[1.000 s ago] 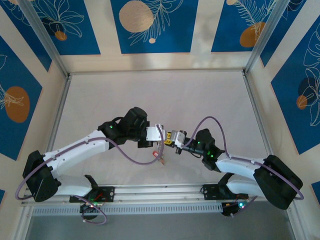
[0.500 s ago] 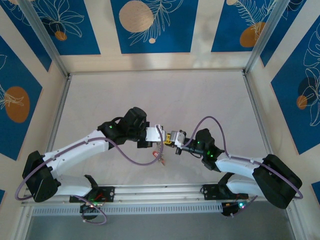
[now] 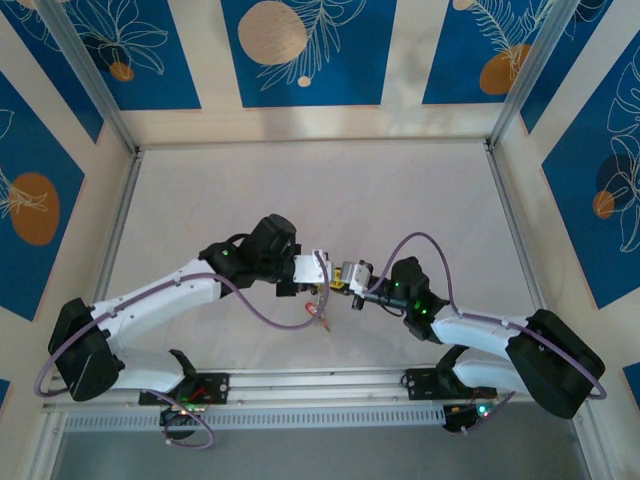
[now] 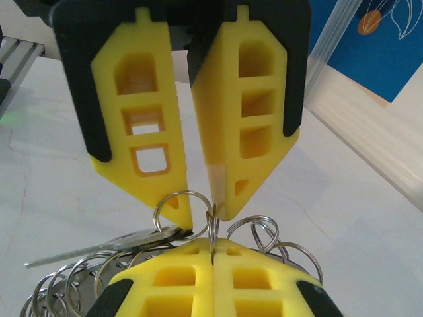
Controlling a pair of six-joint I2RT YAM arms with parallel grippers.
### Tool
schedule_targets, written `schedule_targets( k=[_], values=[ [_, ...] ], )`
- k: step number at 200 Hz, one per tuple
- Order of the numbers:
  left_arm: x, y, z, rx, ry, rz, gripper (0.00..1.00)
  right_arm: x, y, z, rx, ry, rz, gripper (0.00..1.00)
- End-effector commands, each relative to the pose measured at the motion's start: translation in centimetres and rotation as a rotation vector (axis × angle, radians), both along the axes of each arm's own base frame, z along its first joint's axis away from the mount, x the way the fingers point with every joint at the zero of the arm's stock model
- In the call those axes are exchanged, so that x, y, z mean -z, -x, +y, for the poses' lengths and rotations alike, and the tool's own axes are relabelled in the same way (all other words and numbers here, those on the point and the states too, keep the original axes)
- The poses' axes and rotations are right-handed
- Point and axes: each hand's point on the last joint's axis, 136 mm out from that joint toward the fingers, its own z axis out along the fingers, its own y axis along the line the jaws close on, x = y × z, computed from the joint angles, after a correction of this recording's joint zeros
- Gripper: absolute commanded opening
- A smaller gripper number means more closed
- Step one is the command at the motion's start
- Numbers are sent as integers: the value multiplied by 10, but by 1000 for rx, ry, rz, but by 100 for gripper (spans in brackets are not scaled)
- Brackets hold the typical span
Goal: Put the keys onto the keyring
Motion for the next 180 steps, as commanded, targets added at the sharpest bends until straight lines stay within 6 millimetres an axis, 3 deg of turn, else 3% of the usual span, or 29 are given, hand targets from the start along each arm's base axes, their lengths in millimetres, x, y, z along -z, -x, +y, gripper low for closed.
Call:
schedule_targets(
  k=[1, 56, 81, 102, 122, 146, 180],
  values=[
    [-8, -6, -7, -13, 26, -6, 16, -39, 1, 7, -29, -81, -102, 0],
    [-9, -10, -9, -26, 27, -8, 7, -42, 7, 10, -49, -81, -132, 0],
    [-7, -10, -9, -34, 28, -4, 19, -44, 9, 10, -60, -87, -147, 0],
    [-5, -8, -10, -25, 30, 6, 20, -46, 12, 12, -79, -96, -161, 0],
    [-6, -7, -10, -17, 34, 9, 15, -47, 12, 13, -85, -97, -166, 0],
    [-6, -7, -10, -14, 26, 8, 0, -49, 14, 13, -94, -98, -174, 0],
    [-5, -13, -7, -47, 3, -4, 0, -48, 13, 13, -86, -94, -175, 0]
  ],
)
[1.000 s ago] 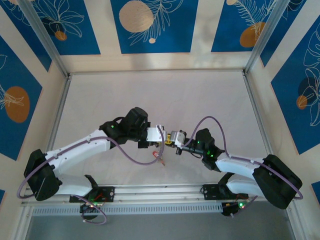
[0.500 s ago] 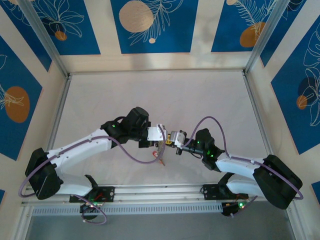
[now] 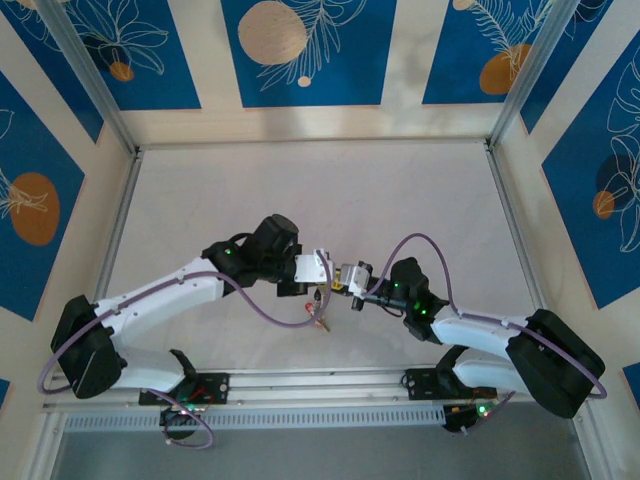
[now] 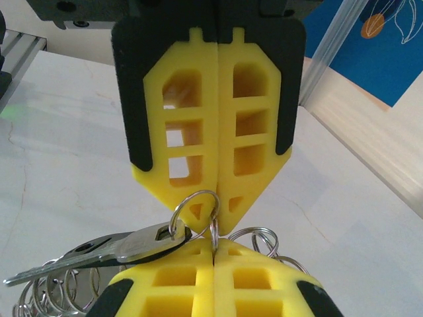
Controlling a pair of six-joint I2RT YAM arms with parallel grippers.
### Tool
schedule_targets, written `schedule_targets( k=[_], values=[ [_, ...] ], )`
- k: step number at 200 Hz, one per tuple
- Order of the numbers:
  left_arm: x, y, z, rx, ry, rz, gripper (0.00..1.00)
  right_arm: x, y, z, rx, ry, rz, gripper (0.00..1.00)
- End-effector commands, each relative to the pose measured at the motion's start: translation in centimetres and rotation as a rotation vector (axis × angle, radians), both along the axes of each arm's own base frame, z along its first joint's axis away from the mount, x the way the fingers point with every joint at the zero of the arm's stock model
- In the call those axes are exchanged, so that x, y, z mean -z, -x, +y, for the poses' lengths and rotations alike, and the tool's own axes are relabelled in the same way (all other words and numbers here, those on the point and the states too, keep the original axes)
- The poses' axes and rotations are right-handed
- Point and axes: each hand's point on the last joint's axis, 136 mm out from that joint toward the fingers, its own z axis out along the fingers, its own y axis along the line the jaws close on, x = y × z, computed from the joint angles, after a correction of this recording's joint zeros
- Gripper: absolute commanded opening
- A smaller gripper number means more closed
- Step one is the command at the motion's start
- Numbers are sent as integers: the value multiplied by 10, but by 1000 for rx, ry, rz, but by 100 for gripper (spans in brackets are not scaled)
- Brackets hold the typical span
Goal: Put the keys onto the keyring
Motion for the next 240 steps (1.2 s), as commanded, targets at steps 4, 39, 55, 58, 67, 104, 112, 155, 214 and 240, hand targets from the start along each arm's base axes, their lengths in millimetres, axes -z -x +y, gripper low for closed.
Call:
schedule_targets(
  k=[4, 39, 55, 58, 67, 104, 112, 155, 214, 240],
  values=[
    [-11, -11, -7, -30, 26, -28, 0, -48, 10, 11, -75, -103, -148, 0],
    [-18, -15, -6, -81, 66, -38, 0, -38, 3, 4, -20, -76, -133, 0],
    [-16, -19, -3, -106, 51, -38, 0, -33, 0, 0, 6, -59, -121, 2],
    [-16, -19, -3, -107, 47, -37, 0, -32, -1, -1, 12, -57, -119, 3],
    [-16, -21, -1, -119, 45, -41, 0, -29, -4, -3, 32, -48, -108, 8],
    [-18, -32, 2, -168, 57, -81, 0, -18, -9, -9, 63, -33, -61, 19],
    [-19, -34, 3, -179, 57, -89, 0, -16, -10, -11, 73, -29, -44, 21],
    [-16, -41, 8, -215, 31, -106, 0, -2, -9, -24, 120, -17, 66, 29],
    [-18, -45, 5, -244, 50, -90, 0, -23, -9, -33, 200, -205, 282, 43],
    [-17, -42, 2, -225, 59, -75, 0, -23, -16, -27, 208, -218, 325, 45]
  ],
)
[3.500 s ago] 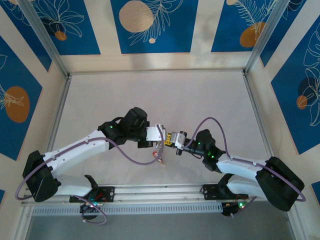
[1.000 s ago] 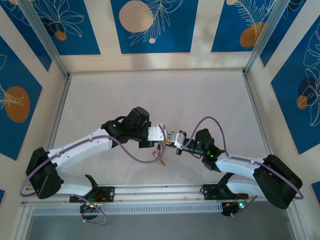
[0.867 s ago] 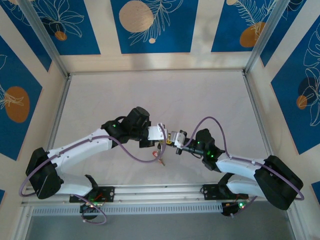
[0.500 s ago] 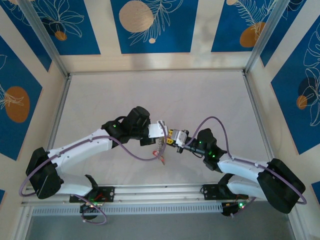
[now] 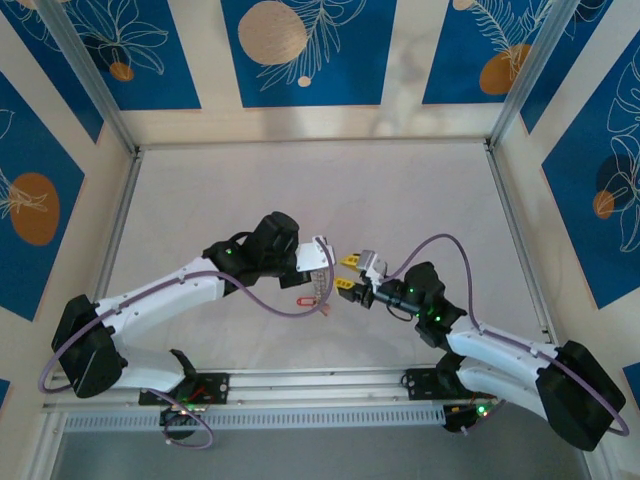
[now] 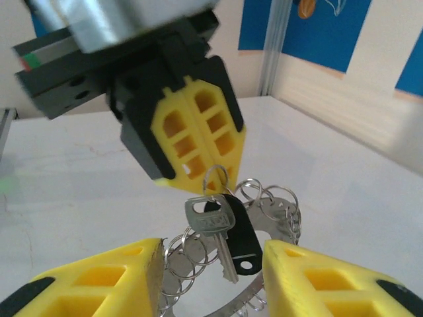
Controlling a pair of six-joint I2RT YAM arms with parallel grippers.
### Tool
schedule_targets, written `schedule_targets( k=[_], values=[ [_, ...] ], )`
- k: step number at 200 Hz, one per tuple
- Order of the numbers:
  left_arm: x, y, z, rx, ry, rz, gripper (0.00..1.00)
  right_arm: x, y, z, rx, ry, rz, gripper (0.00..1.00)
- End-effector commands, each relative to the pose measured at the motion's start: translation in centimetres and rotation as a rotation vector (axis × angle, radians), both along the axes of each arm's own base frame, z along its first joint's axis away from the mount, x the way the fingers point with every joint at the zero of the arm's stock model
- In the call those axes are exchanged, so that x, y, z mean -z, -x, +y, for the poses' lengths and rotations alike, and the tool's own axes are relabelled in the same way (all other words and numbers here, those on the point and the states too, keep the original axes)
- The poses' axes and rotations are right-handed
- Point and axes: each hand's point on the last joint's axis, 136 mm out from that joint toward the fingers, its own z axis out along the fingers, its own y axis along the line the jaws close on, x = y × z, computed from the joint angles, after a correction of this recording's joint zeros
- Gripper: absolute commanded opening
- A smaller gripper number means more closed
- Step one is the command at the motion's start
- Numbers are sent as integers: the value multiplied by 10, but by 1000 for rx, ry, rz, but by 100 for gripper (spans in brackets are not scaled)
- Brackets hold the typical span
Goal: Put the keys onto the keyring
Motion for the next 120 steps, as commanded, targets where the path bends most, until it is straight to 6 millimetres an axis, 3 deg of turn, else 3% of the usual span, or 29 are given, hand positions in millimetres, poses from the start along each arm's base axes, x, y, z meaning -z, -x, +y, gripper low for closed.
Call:
schedule_targets(
  k=[1, 76, 120],
  values=[
    [-10, -6, -7, -5, 55, -7, 0, -1, -8, 2, 35, -62, 93, 45],
    [0, 3, -7, 37, 11, 45, 0, -13, -16, 21, -43, -33, 36, 45],
    [0, 3, -13, 45, 24, 62, 0, -14, -15, 27, -78, -26, 18, 27]
  ],
)
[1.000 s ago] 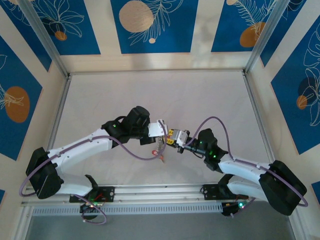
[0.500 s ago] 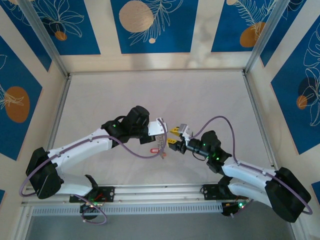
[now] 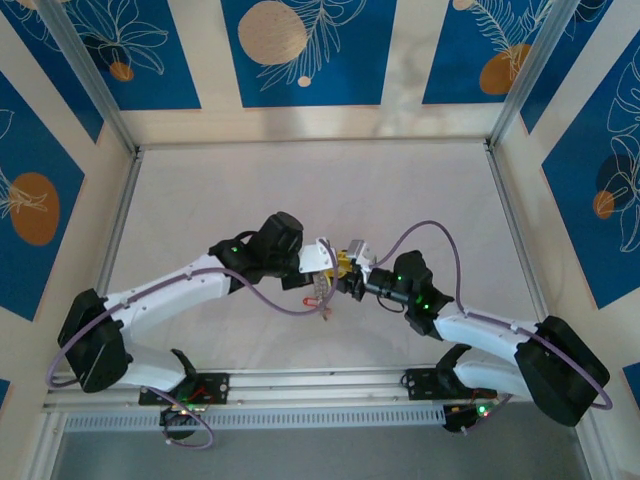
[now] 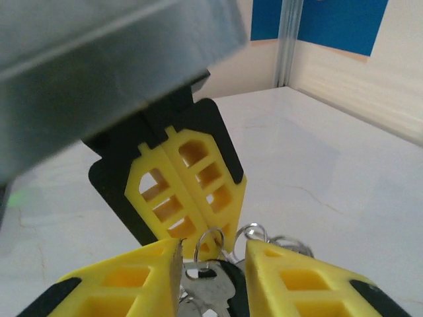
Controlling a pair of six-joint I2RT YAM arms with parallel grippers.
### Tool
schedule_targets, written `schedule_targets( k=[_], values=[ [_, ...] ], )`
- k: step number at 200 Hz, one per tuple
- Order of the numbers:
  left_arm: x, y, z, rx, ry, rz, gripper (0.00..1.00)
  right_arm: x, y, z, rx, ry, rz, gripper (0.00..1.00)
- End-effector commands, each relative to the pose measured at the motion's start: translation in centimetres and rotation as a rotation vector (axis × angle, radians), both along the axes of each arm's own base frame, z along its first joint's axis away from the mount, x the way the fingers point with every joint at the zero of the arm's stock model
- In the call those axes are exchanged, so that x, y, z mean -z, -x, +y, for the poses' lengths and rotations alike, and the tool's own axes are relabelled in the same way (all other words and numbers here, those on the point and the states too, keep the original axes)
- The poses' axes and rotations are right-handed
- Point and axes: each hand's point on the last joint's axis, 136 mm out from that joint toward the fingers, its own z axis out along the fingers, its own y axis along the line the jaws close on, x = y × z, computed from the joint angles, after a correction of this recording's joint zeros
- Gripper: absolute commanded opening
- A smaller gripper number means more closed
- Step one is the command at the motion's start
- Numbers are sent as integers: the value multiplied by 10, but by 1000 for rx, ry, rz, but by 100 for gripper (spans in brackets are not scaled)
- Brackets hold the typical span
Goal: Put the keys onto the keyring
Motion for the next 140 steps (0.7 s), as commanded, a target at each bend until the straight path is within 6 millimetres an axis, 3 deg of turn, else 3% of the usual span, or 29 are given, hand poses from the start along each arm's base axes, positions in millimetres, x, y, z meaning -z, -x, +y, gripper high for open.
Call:
schedule_targets(
  k=[1, 84, 140],
  values=[
    [-15, -1, -8, 14, 46, 8, 0, -15, -2, 6, -26, -23, -45, 27],
    [-11, -4, -5, 1, 33, 1, 0, -7, 7, 3, -43, -20, -6, 35],
    [-11, -7, -8, -6, 39, 14, 0, 4, -4, 1, 13, 0, 50, 35]
  ],
)
